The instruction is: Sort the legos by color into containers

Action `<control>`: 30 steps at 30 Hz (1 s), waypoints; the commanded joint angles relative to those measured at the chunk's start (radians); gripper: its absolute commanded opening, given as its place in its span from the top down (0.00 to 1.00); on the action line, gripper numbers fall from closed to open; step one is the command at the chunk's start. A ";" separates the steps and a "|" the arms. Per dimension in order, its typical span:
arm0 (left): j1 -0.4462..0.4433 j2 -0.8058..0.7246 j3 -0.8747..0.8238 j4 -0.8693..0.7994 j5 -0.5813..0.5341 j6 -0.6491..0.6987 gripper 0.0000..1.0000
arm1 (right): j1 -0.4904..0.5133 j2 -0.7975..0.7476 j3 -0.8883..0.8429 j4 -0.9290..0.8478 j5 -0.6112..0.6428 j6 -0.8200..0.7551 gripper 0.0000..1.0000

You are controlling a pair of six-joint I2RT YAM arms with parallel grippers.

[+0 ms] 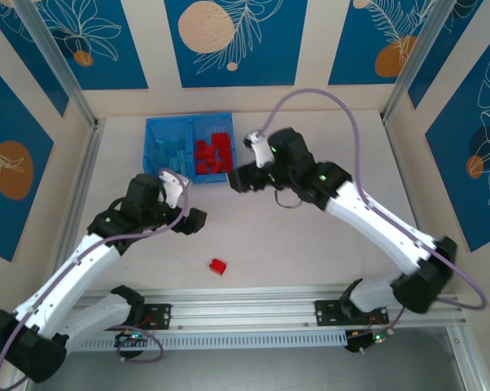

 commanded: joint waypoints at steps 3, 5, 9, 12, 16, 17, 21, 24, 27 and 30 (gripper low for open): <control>-0.202 0.123 0.013 -0.095 -0.071 -0.220 0.00 | -0.020 -0.197 -0.226 -0.001 -0.018 0.088 0.11; -0.266 0.179 0.013 -0.108 -0.087 -0.247 0.00 | -0.028 -0.254 -0.291 -0.018 -0.013 0.117 0.04; -0.362 0.272 -0.013 -0.115 -0.124 -0.317 0.00 | -0.045 -0.306 -0.360 -0.044 -0.006 0.144 0.00; -0.408 0.321 -0.045 -0.099 -0.135 -0.330 0.00 | -0.054 -0.309 -0.366 -0.063 -0.007 0.143 0.00; -0.444 0.384 -0.084 -0.047 -0.129 -0.370 0.00 | -0.062 -0.300 -0.364 -0.063 -0.014 0.131 0.00; -0.452 0.403 -0.093 -0.035 -0.132 -0.386 0.00 | -0.064 -0.296 -0.364 -0.062 -0.023 0.129 0.01; -0.474 0.474 -0.117 0.009 -0.152 -0.426 0.03 | -0.069 -0.281 -0.375 -0.065 -0.073 0.118 0.01; -0.487 0.505 -0.119 0.038 -0.159 -0.434 0.15 | -0.069 -0.275 -0.384 -0.076 -0.101 0.117 0.00; -0.494 0.520 -0.130 0.077 -0.150 -0.432 0.27 | -0.072 -0.278 -0.393 -0.096 -0.086 0.121 0.00; -0.495 0.537 -0.137 0.099 -0.142 -0.434 0.38 | -0.079 -0.290 -0.405 -0.102 -0.078 0.131 0.00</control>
